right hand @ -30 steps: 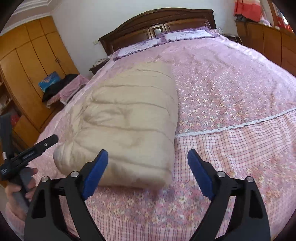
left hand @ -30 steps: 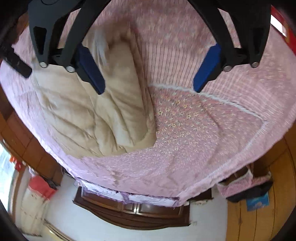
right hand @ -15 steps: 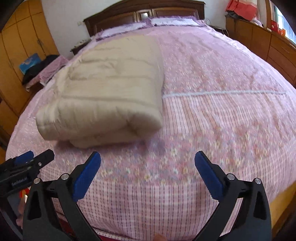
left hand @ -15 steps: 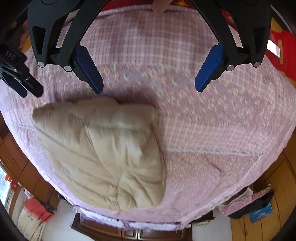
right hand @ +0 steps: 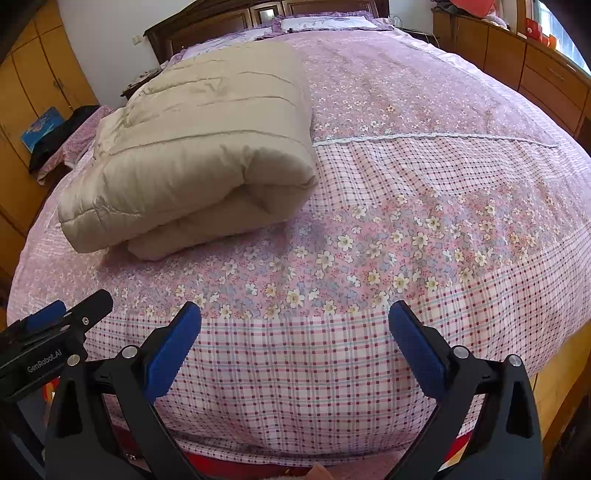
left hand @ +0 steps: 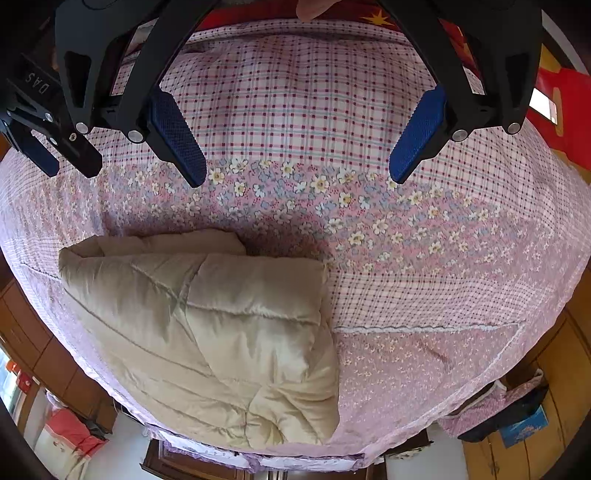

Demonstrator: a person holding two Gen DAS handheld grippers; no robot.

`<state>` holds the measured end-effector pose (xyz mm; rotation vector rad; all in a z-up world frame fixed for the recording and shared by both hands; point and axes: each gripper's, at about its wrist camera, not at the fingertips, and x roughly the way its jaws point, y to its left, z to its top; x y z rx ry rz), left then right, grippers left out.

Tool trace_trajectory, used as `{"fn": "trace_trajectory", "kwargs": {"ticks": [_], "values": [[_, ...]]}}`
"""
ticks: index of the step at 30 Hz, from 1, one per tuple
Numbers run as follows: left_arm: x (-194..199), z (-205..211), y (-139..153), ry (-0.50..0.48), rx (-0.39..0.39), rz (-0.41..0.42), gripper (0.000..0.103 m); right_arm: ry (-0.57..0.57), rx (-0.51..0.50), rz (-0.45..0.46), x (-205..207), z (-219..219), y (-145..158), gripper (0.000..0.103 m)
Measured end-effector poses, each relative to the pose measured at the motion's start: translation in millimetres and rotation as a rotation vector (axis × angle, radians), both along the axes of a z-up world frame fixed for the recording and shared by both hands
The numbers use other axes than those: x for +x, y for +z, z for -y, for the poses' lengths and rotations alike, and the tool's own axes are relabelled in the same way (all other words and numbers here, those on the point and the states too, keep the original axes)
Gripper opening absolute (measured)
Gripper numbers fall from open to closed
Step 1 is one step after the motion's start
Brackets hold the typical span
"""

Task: Fold large clothes

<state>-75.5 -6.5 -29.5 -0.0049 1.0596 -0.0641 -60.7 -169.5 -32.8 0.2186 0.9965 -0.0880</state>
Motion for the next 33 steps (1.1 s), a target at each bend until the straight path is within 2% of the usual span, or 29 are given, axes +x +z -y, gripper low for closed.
{"fn": "trace_trajectory", "kwargs": {"ticks": [33], "values": [[3.9,2.9,-9.8,0.007,-0.004,-0.015,0.099,0.016,-0.012,-0.012,2.4,-9.6,-3.7,0.098]]}}
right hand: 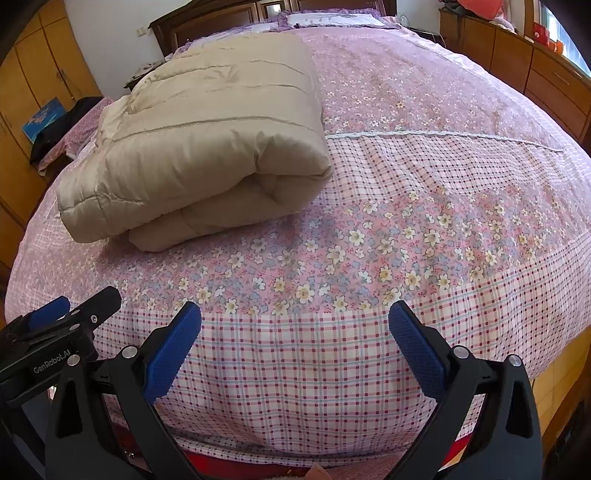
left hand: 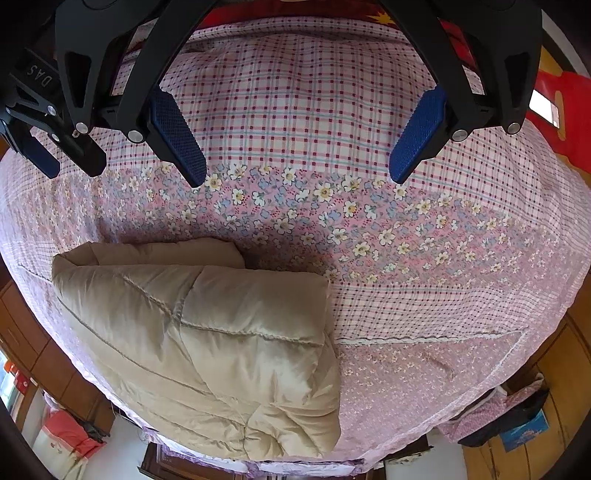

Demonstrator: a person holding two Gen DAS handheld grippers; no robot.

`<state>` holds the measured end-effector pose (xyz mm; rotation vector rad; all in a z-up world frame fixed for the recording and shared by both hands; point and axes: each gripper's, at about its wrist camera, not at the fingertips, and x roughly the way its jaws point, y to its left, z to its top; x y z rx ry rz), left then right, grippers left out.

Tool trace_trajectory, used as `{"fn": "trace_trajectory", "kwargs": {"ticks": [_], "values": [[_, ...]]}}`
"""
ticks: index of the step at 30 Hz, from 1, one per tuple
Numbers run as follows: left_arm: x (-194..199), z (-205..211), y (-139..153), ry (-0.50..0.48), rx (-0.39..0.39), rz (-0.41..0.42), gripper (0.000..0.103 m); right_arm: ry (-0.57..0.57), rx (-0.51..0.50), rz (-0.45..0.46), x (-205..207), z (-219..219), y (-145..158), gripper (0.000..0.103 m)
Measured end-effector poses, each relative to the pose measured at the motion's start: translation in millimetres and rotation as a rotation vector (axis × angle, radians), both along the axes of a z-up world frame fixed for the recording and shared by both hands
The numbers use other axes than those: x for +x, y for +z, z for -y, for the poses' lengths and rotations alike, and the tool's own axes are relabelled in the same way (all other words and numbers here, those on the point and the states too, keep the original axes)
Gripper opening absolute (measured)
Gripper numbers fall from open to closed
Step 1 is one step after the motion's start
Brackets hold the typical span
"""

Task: Fold large clothes

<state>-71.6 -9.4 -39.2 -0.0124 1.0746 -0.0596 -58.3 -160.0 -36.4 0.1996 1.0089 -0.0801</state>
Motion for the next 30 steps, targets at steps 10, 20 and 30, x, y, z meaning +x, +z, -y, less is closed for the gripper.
{"fn": "trace_trajectory", "kwargs": {"ticks": [10,20,30], "values": [[1.2,-3.0,2.4,0.002,0.004,0.005,0.099,0.0,0.001,0.002,0.1,-0.1,0.3,0.098],[0.3,-3.1,3.4,0.003,0.007,0.006,0.099,0.001,0.001,0.003,-0.1,0.6,-0.3,0.098],[0.1,-4.0,3.3,0.002,0.007,0.004,0.099,-0.002,0.001,-0.001,-0.7,-0.3,-0.1,0.098]]}}
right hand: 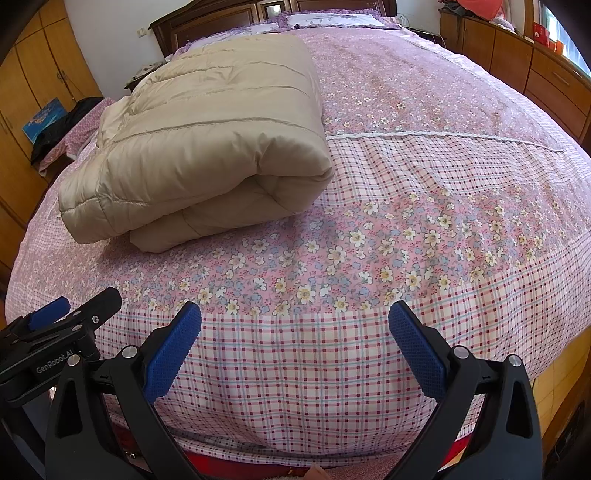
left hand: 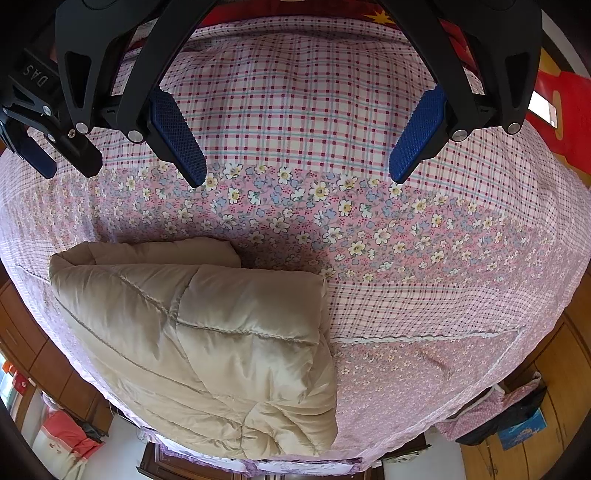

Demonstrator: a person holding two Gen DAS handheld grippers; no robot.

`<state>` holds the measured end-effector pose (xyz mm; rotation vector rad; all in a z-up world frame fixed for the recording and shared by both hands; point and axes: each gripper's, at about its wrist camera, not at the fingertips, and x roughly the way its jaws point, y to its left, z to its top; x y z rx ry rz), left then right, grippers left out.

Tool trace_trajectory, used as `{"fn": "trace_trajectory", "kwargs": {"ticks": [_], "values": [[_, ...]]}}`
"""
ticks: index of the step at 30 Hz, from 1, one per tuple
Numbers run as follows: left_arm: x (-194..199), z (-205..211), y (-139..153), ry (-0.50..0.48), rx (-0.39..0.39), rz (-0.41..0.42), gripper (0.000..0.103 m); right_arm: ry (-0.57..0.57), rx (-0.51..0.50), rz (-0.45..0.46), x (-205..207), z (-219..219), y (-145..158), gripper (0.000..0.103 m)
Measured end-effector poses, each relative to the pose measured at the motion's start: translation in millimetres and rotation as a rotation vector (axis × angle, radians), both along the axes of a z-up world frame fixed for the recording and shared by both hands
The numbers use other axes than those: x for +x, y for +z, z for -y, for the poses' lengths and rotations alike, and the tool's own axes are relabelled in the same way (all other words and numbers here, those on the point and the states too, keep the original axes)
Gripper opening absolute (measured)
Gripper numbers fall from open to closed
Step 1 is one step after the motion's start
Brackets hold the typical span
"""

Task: Fold large clothes

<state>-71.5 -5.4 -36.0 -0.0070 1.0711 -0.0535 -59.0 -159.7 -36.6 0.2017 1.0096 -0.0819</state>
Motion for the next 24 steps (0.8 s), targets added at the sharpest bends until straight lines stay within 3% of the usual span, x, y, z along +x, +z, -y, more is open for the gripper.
{"fn": "trace_trajectory", "kwargs": {"ticks": [24], "values": [[-0.7,2.6,-1.2,-0.008,0.011,-0.002,0.099,0.007,-0.005,0.003,2.3,-1.1,0.9,0.098]]}}
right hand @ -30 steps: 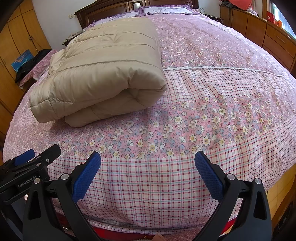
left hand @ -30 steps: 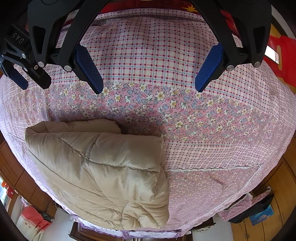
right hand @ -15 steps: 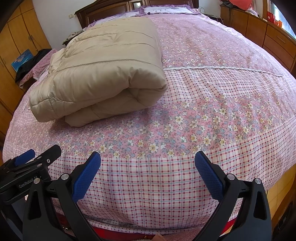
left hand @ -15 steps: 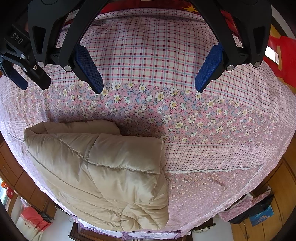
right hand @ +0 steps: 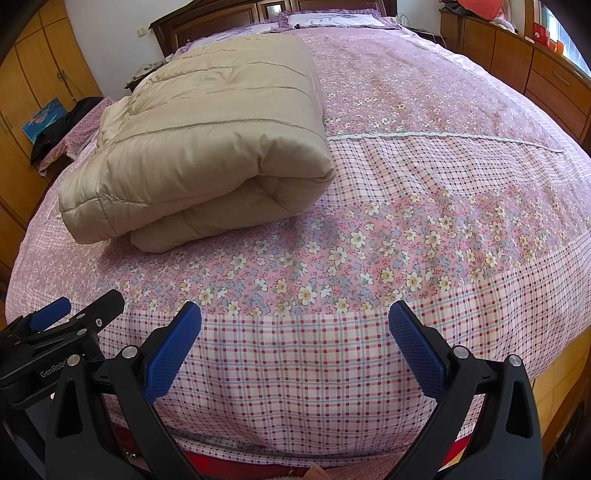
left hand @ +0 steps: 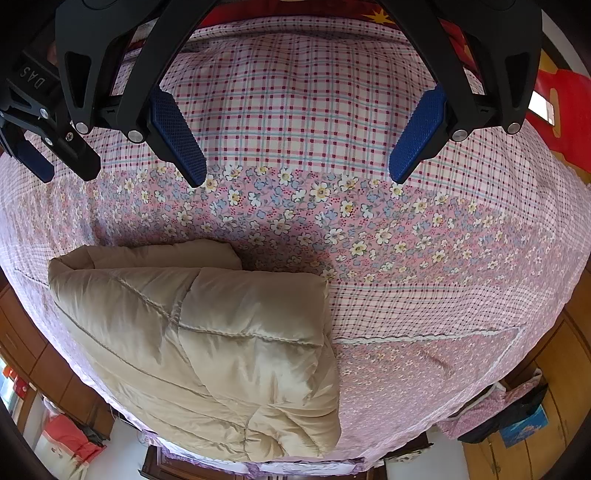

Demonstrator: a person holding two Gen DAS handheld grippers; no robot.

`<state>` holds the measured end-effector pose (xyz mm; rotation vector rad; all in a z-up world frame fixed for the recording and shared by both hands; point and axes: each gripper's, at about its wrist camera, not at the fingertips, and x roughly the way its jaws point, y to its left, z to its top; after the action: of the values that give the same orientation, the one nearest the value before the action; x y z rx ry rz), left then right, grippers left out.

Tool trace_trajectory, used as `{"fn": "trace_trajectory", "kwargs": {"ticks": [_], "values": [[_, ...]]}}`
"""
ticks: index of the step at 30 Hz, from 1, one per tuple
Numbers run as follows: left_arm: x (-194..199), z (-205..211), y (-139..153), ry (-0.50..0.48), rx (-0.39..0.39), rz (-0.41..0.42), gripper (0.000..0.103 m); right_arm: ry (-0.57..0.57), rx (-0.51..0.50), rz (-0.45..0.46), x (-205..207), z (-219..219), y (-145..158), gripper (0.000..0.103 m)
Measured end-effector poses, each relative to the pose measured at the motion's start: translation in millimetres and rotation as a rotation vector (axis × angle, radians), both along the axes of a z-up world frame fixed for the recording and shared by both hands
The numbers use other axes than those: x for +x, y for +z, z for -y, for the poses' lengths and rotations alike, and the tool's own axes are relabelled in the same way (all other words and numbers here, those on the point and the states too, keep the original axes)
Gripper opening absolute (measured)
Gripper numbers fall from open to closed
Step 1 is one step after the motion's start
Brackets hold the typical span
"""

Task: Fold large clothes

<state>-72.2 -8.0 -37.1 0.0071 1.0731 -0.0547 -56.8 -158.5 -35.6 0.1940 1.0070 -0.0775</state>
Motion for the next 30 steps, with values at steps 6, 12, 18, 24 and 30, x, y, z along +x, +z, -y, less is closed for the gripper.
{"fn": "trace_trajectory", "kwargs": {"ticks": [6,12,18,24,30], "values": [[1.7,2.1,1.4,-0.005,0.005,-0.001,0.099,0.004,-0.006,0.002,2.0,-2.2,2.2,0.098],[4.8,5.6,3.3,-0.015,0.007,-0.002,0.099,0.004,-0.005,0.003,2.2,-0.9,3.1,0.098],[3.5,7.5,2.8,-0.014,0.01,-0.004,0.099,0.007,-0.002,0.003,2.0,-1.7,3.0,0.098],[2.9,8.4,3.0,-0.014,0.011,-0.003,0.099,0.006,-0.001,0.005,2.1,-0.7,2.3,0.098],[1.7,9.9,3.2,-0.013,0.011,-0.003,0.099,0.008,-0.001,0.004,2.1,1.1,2.4,0.098]]}}
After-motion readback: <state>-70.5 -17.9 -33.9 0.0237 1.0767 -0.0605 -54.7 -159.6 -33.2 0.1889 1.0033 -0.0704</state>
